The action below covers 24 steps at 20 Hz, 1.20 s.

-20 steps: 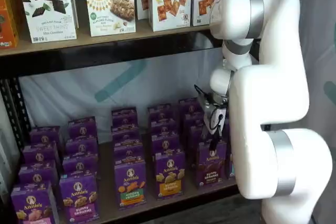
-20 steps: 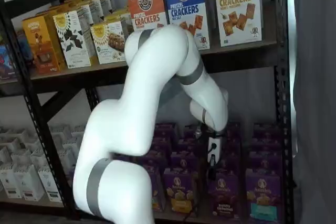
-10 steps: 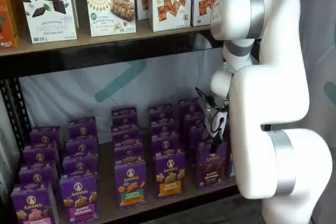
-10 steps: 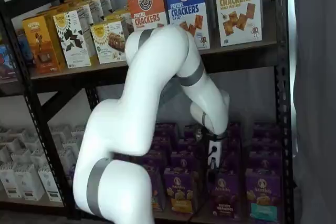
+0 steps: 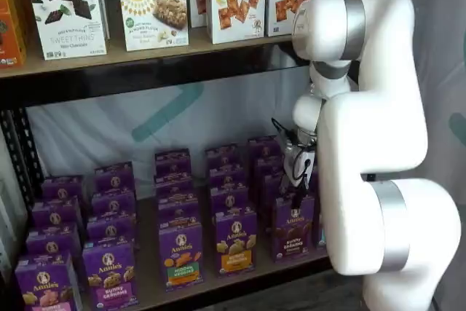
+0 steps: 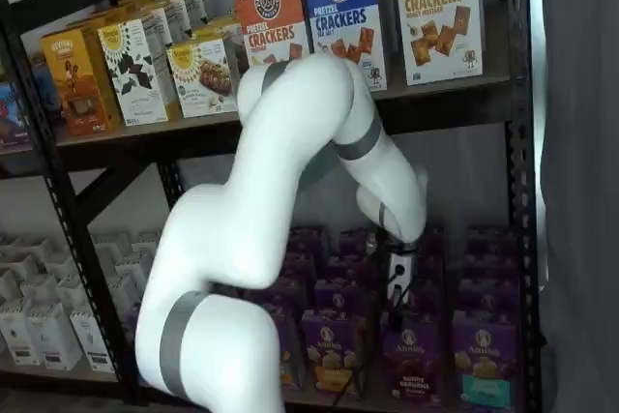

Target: Pick up the purple box with a brown patch in the center, on the bottom shelf, the fifth box from the left

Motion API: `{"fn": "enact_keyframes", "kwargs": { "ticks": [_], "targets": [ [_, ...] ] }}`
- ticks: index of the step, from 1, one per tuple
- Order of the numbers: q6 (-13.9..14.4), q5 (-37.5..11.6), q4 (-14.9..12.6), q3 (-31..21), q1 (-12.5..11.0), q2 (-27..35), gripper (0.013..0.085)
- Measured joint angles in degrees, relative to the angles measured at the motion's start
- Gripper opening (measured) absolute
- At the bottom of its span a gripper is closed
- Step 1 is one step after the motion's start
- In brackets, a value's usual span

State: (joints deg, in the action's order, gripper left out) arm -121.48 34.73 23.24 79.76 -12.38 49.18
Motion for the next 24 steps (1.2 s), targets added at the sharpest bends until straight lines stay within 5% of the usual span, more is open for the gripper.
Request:
{"fn": "enact_keyframes", "kwargs": {
  "ticks": [24],
  "targets": [
    [2.78,-1.45,-4.07,7.07,-0.37,8.01,0.085]
  ]
}}
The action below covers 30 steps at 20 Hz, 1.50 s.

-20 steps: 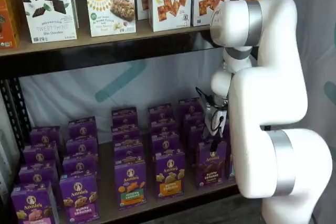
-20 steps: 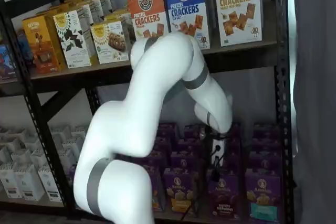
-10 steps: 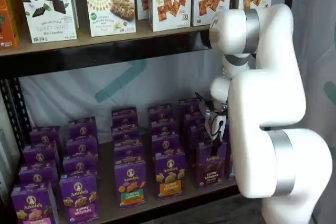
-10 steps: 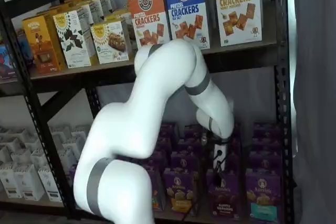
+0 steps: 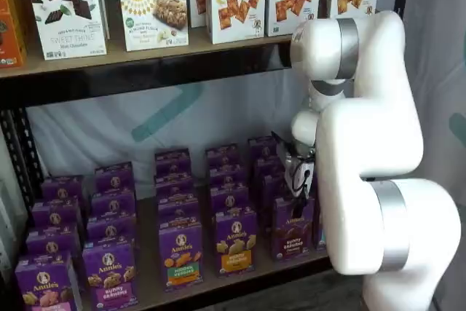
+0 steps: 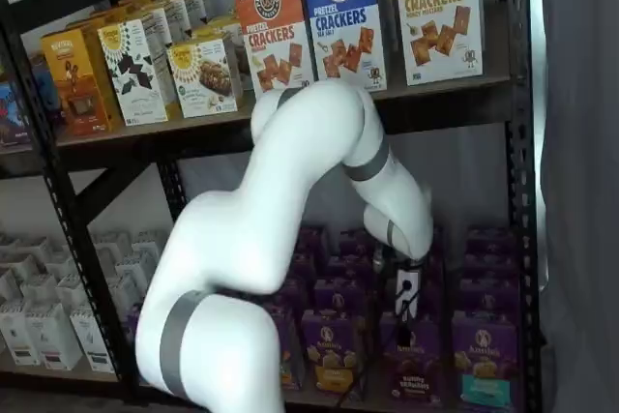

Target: Pick up the purple box with a brown patch in the center, on the bottom shelf, the fifth box from the left

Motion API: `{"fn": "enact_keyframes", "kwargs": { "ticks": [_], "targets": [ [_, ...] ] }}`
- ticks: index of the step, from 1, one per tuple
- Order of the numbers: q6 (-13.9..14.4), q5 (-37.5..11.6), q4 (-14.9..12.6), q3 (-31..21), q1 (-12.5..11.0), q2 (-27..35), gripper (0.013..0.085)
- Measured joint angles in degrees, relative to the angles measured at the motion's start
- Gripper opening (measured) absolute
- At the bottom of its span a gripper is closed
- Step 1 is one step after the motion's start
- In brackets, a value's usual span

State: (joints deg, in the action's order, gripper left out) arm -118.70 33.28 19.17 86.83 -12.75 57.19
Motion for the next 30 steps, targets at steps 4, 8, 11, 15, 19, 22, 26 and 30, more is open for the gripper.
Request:
{"fn": "enact_keyframes", "kwargs": {
  "ticks": [4,8,11,15,19,22,26,30],
  "targets": [
    [0.48,0.25,-0.84,0.62,-0.23,0.58,0.081],
    [-0.25,0.3,-0.23,0.87,-0.44,0.94,0.073],
    [-0.51,0.36,-0.01,1.05,-0.51,1.11,0.069],
    [-0.83,0.51,0.33,1.31,-0.57,1.24,0.057],
    [-0.39,0.7,-0.13,1.61,-0.57,1.33,0.053],
    [0.32,0.66,-0.92,1.83,-0.52,1.48,0.053],
    [0.26,0.77,-0.83,2.14,-0.5,1.7,0.053],
    [-0.24,1.11,-0.26,2.28,-0.56,1.75,0.045]
  ]
}}
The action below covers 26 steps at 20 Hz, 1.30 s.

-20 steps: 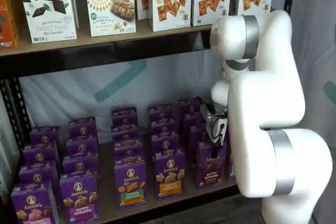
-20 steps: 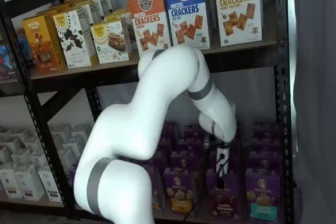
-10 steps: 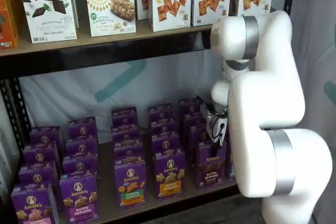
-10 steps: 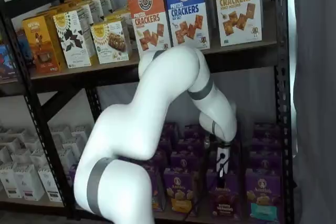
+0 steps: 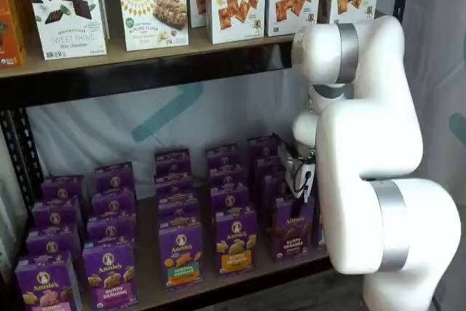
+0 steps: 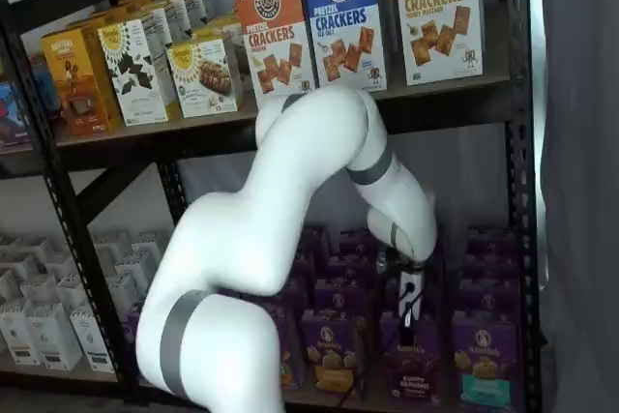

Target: Pick up the purple box with a brown patch in the center, on the bottom shelf, the fifth box from the left

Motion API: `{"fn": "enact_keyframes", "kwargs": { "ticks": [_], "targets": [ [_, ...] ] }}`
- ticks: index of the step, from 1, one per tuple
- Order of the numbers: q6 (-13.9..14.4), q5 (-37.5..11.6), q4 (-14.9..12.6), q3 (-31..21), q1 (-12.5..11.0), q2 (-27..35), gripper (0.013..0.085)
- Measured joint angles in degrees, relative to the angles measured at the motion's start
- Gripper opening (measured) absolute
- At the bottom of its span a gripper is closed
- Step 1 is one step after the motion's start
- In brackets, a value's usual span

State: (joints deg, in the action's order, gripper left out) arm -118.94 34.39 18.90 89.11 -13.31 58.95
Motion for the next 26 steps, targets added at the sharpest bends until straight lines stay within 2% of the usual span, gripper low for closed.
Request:
{"fn": "enact_keyframes", "kwargs": {
  "ticks": [1,3,6,14,21,26],
  "targets": [
    [-0.05,0.01,0.07,-0.01,0.0,0.0,0.041],
    [-0.06,-0.08,0.1,-0.1,0.01,-0.03,0.041],
    [0.01,-0.11,-0.01,-0.22,0.02,-0.13,0.033],
    [1.11,0.14,-1.49,-0.48,-0.1,-0.3,0.033],
    [0.9,0.2,-1.49,-2.07,-0.25,-1.58,0.033],
    [-0.06,0.45,-0.54,-4.32,-0.37,-3.52,0.033]
  ]
}}
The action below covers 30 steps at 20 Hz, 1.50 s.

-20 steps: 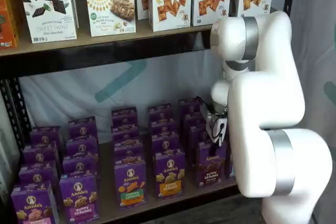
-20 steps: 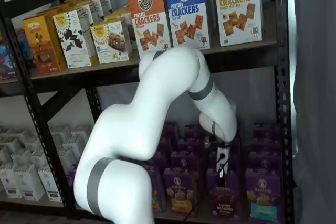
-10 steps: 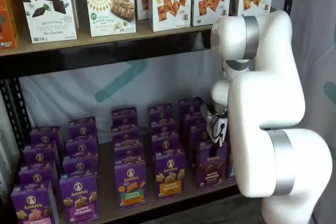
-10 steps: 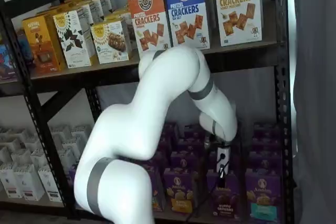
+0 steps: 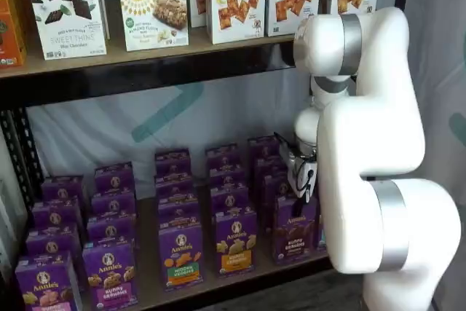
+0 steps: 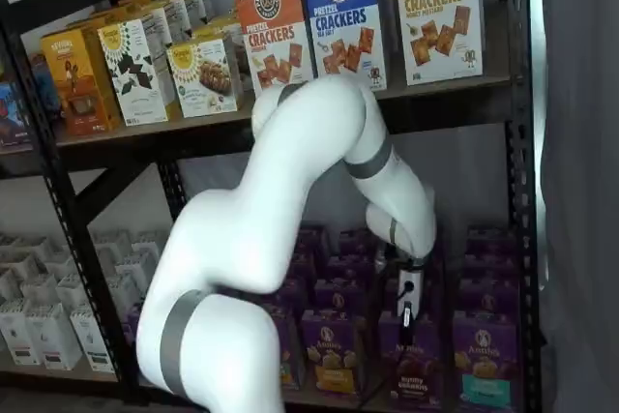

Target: Pick up the purple box with a brown patch in the center, on the bottom shelf, the fifth box from the left

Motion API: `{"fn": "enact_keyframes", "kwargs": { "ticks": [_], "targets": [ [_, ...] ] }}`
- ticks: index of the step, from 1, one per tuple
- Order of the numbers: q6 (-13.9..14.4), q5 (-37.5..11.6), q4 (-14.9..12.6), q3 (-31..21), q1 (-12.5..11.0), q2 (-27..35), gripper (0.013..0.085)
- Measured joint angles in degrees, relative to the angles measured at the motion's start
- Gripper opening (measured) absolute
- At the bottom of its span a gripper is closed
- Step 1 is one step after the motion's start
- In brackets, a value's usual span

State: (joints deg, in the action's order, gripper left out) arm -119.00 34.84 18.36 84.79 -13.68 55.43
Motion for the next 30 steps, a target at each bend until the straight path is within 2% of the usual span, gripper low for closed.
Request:
{"fn": "enact_keyframes", "kwargs": {
  "ticks": [8,14,20,30],
  "targets": [
    [-1.4,0.52,1.58,-5.52,0.04,-4.86,0.033],
    [-1.03,1.12,1.05,-10.69,0.15,-9.2,0.033],
    [-1.77,1.89,1.67,-16.25,0.12,-13.84,0.033],
    [-2.56,-0.24,3.34,-27.06,1.24,-22.4,0.033]
  ]
}}
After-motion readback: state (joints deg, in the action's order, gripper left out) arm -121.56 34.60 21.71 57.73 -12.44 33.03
